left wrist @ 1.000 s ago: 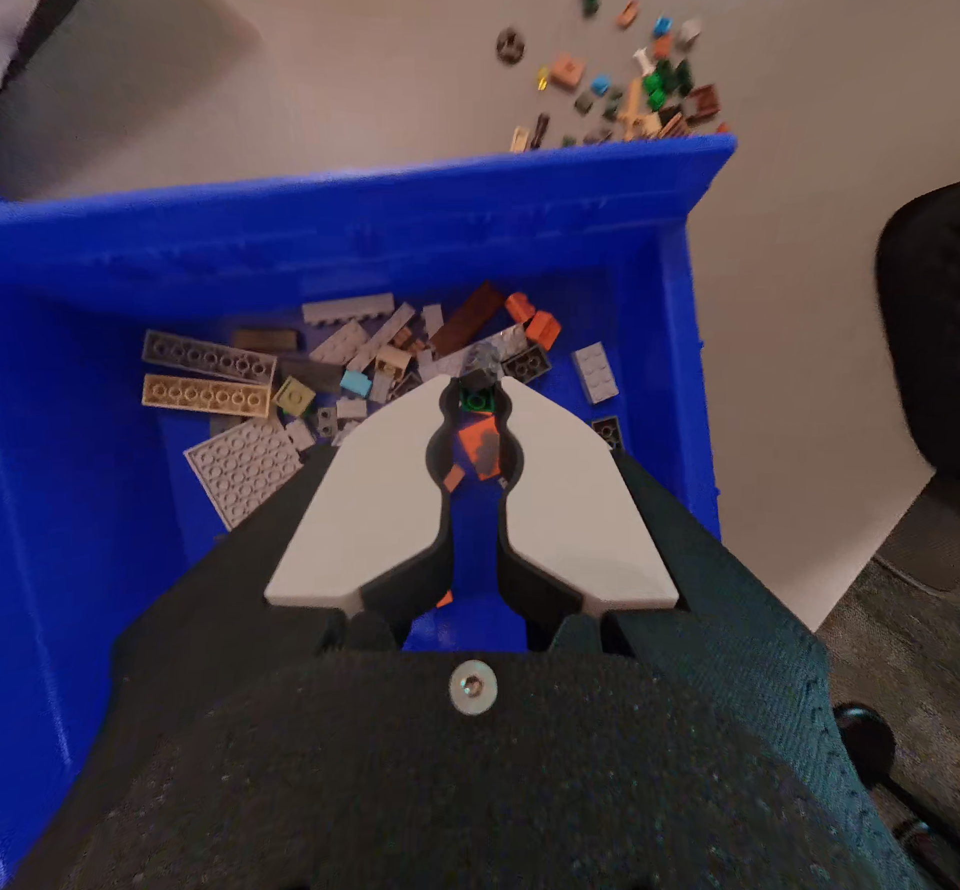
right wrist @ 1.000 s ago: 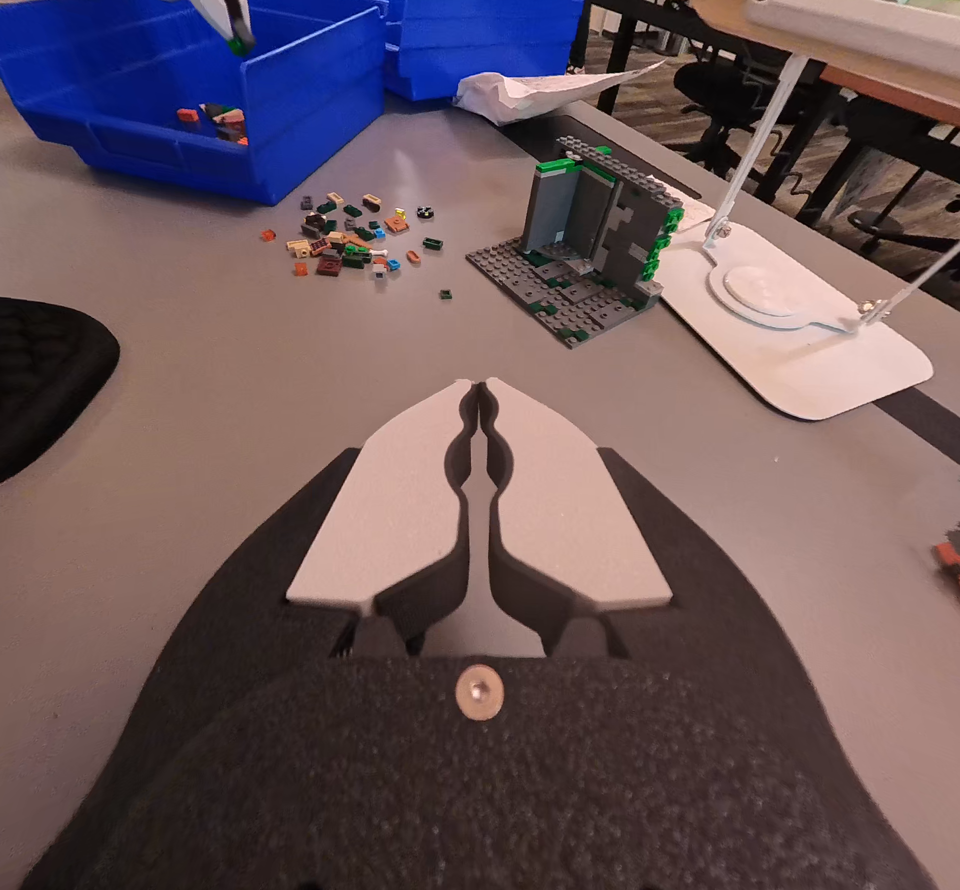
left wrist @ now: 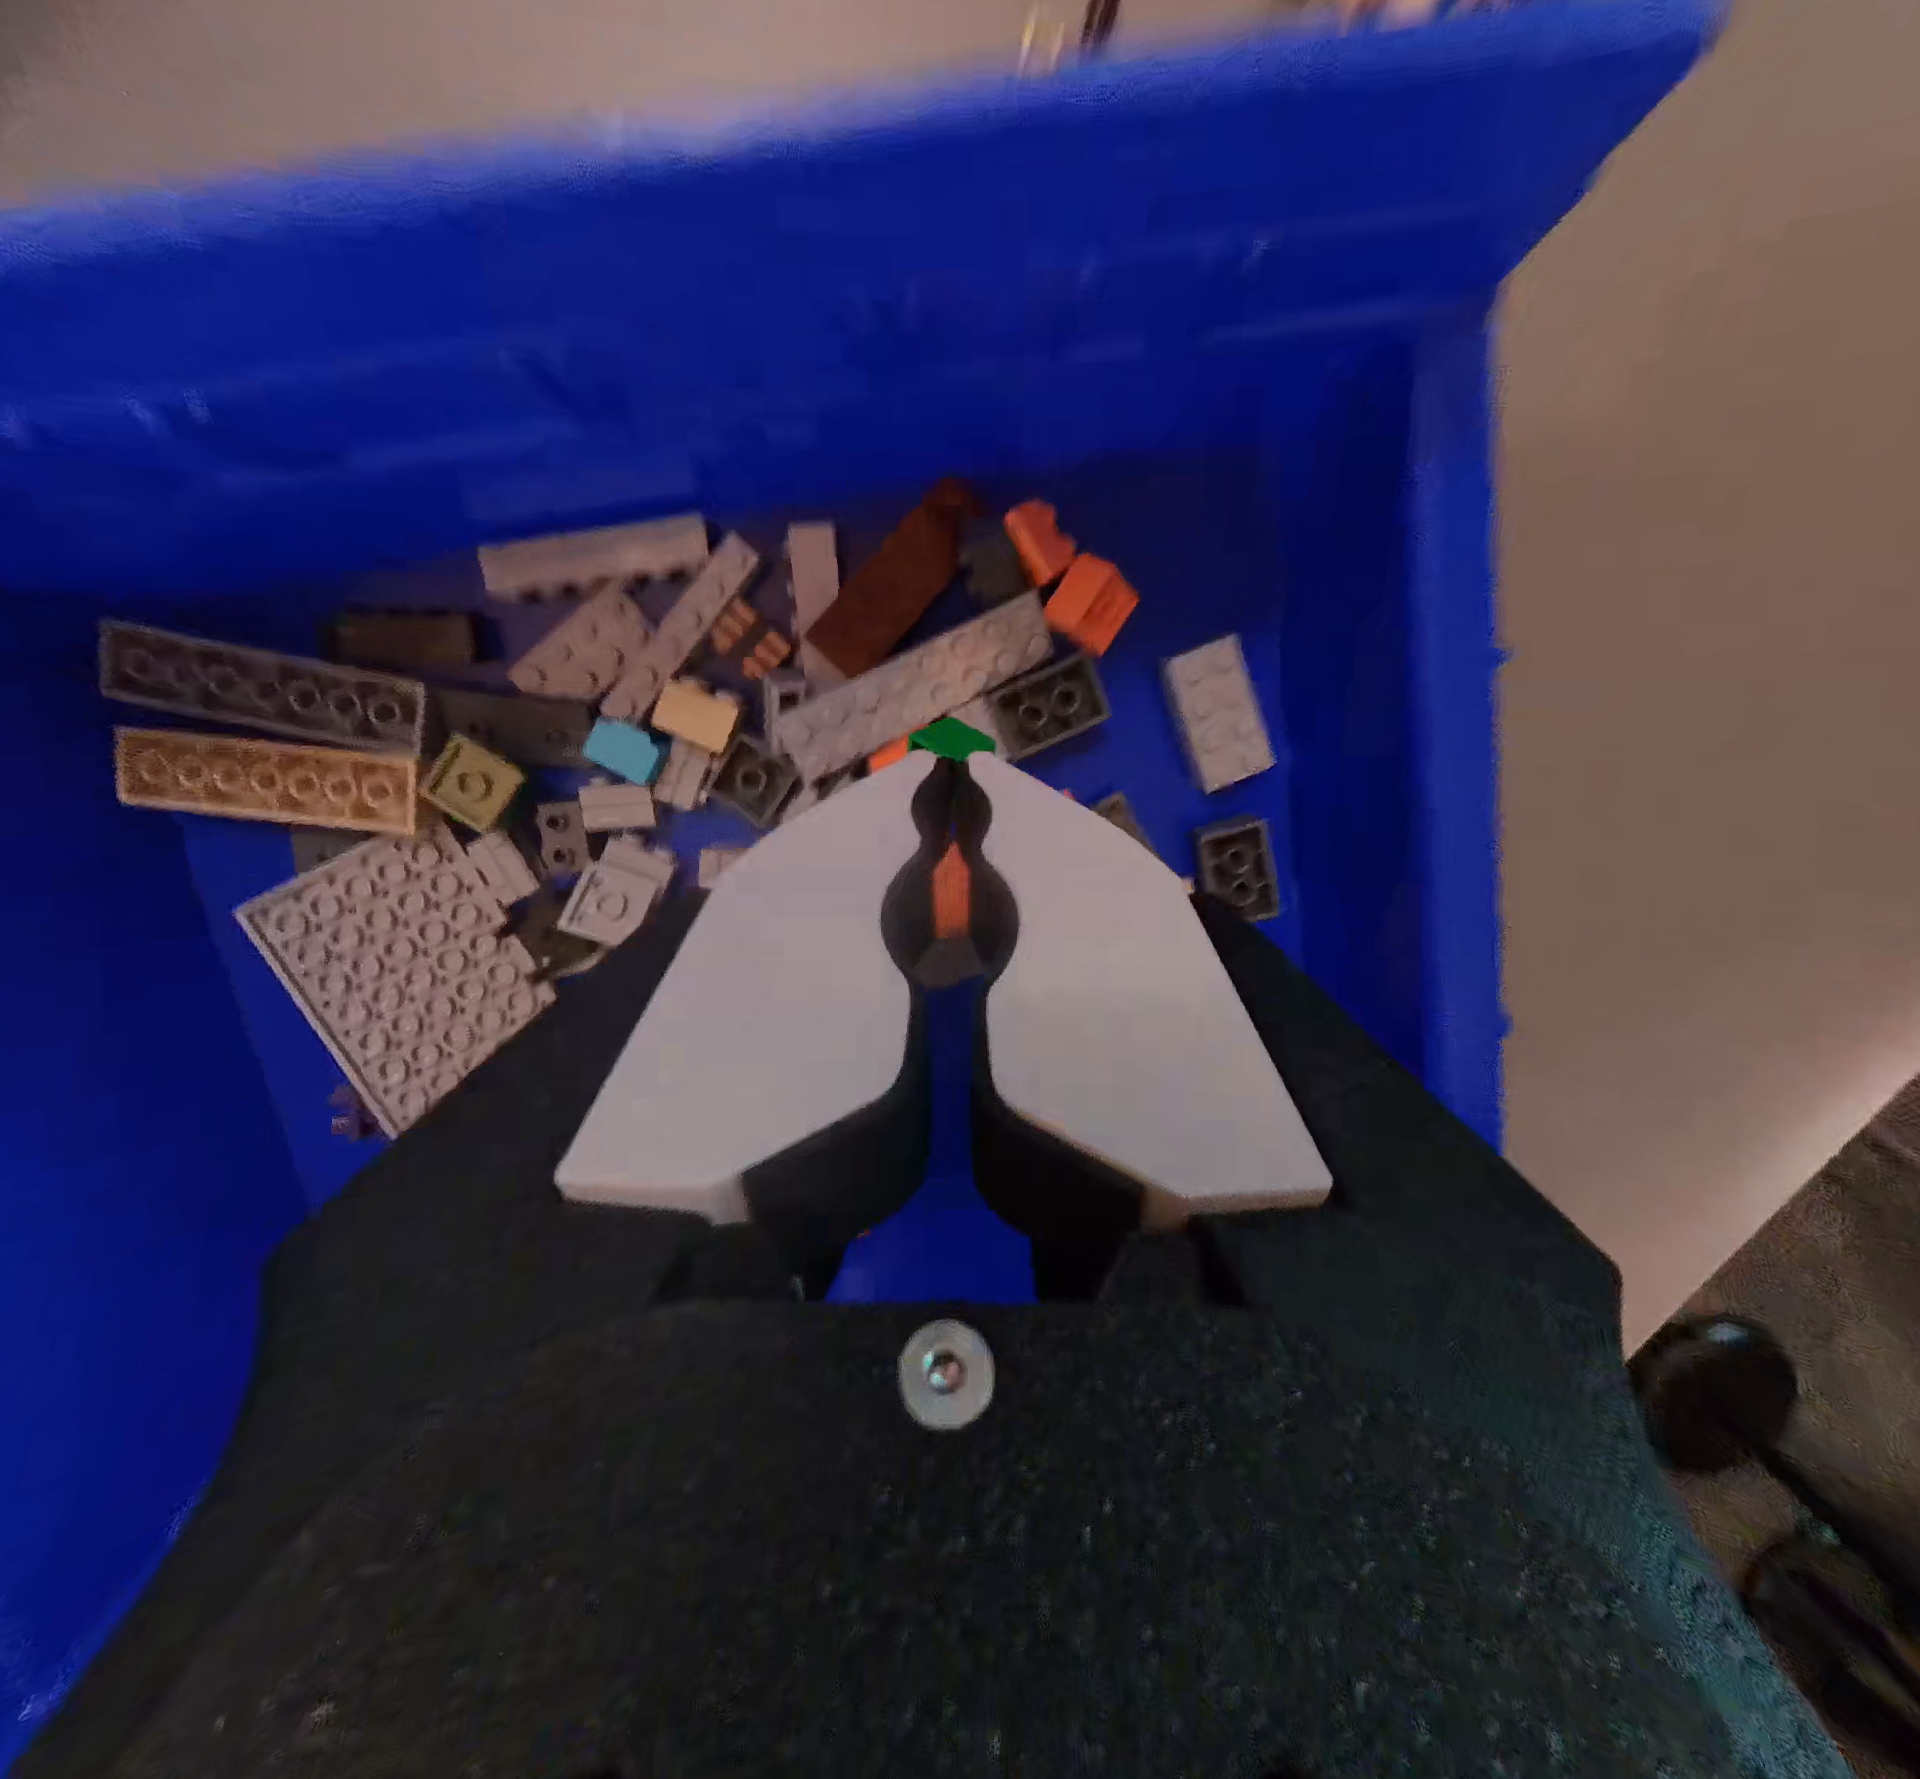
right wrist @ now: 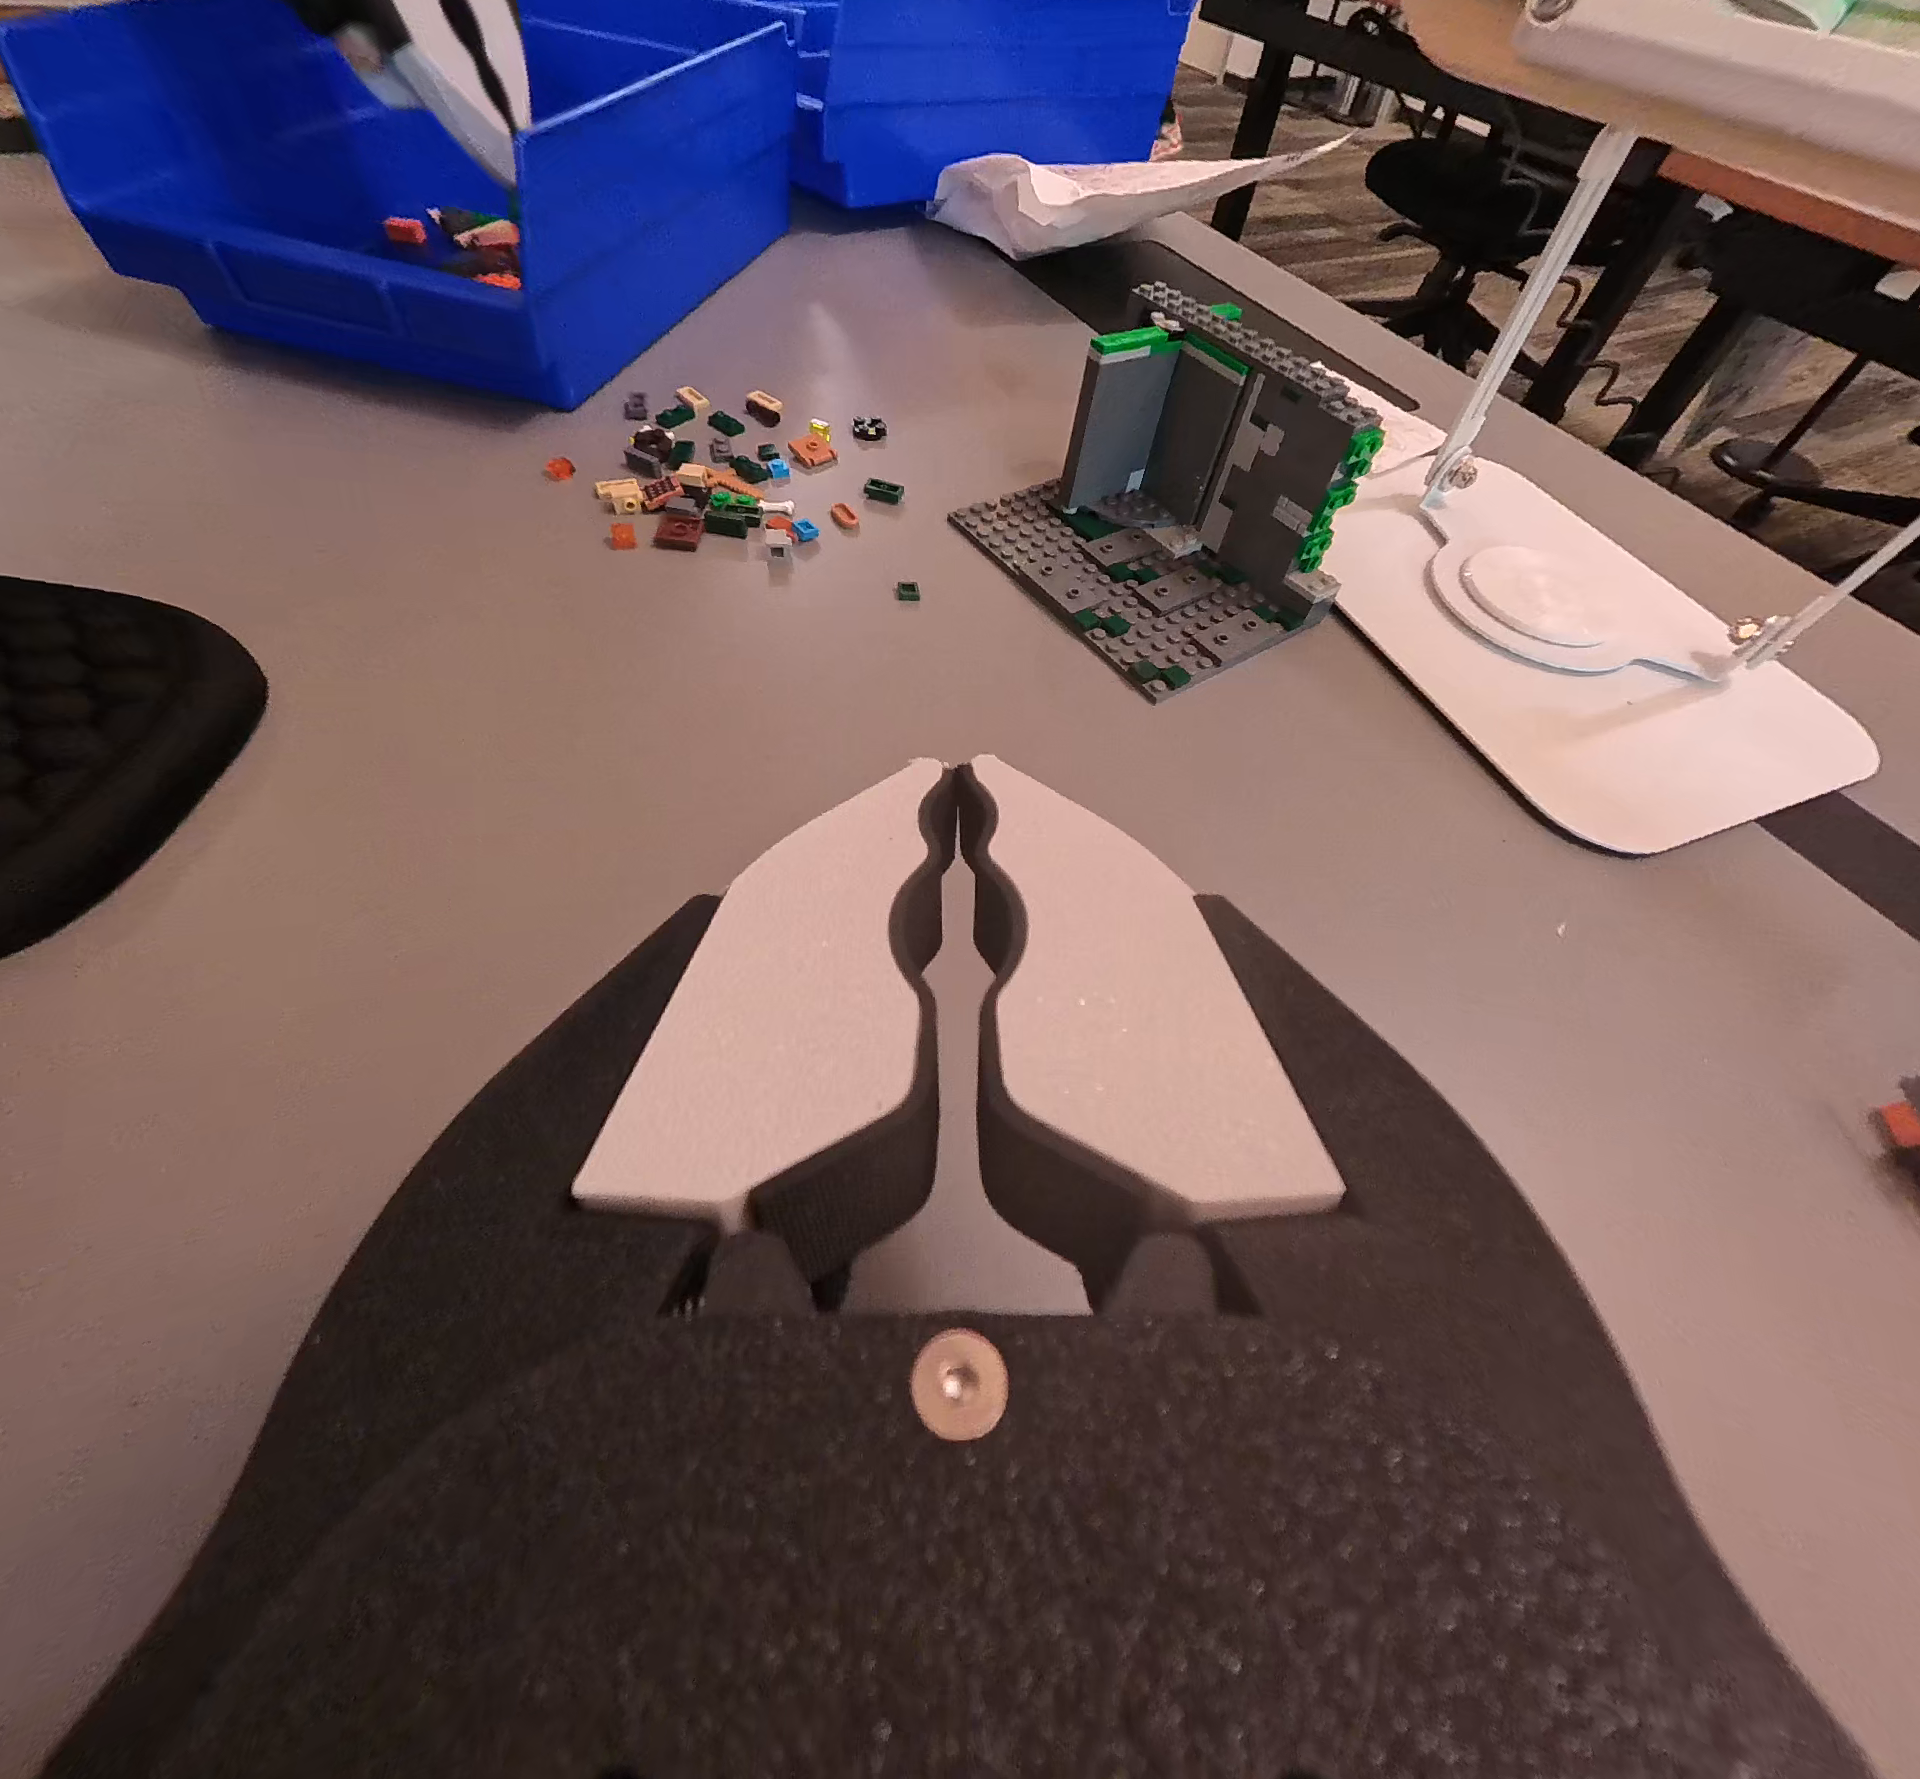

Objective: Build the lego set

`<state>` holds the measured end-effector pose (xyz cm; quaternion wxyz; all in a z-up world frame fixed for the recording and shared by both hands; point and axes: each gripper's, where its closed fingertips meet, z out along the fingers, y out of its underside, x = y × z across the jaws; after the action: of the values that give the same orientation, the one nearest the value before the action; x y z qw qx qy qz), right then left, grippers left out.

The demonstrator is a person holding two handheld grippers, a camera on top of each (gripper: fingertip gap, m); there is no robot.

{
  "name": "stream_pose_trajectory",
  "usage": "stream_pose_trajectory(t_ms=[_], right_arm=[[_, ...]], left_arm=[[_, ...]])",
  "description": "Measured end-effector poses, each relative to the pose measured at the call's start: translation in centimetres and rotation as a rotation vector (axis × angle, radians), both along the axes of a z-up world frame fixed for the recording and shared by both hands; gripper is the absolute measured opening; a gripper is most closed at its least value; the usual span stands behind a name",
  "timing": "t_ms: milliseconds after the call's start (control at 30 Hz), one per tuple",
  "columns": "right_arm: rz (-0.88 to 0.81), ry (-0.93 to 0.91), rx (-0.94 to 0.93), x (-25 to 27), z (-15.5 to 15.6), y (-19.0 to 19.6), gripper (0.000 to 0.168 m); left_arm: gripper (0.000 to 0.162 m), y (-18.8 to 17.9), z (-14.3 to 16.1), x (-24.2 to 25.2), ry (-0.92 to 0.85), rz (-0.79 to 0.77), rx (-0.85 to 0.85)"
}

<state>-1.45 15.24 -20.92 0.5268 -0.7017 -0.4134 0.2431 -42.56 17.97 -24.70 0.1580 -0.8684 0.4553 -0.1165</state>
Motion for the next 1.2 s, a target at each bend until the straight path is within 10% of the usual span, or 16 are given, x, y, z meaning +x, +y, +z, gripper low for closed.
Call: stream_pose_trajectory(t_ms=[33, 467, 867, 1200], right_arm=[[0.004, 0.002, 0.001, -0.1, 0.0, -0.1, 0.0], [0.091, 0.021, 0.095, -2.2, 1.8, -2.1, 0.0], [0.084, -0.209, 0.678, -4.1, 4.3, -4.4, 0.022], [0.091, -0.323, 0.785, -2.9, 3.8, -4.5, 0.012]], left_arm=[[0.0, 0.0, 1.0, 0.7, -0.046, -0.001, 0.025], [0.0, -3.5, 10.5, 14.7, -0.645, -0.186, 0.177], [0.0, -6.3, 10.4, 34.8, -1.105, -0.094, -0.159], [0.0, -7.6, 8.2, 38.9, -1.064, -0.096, -0.253]])
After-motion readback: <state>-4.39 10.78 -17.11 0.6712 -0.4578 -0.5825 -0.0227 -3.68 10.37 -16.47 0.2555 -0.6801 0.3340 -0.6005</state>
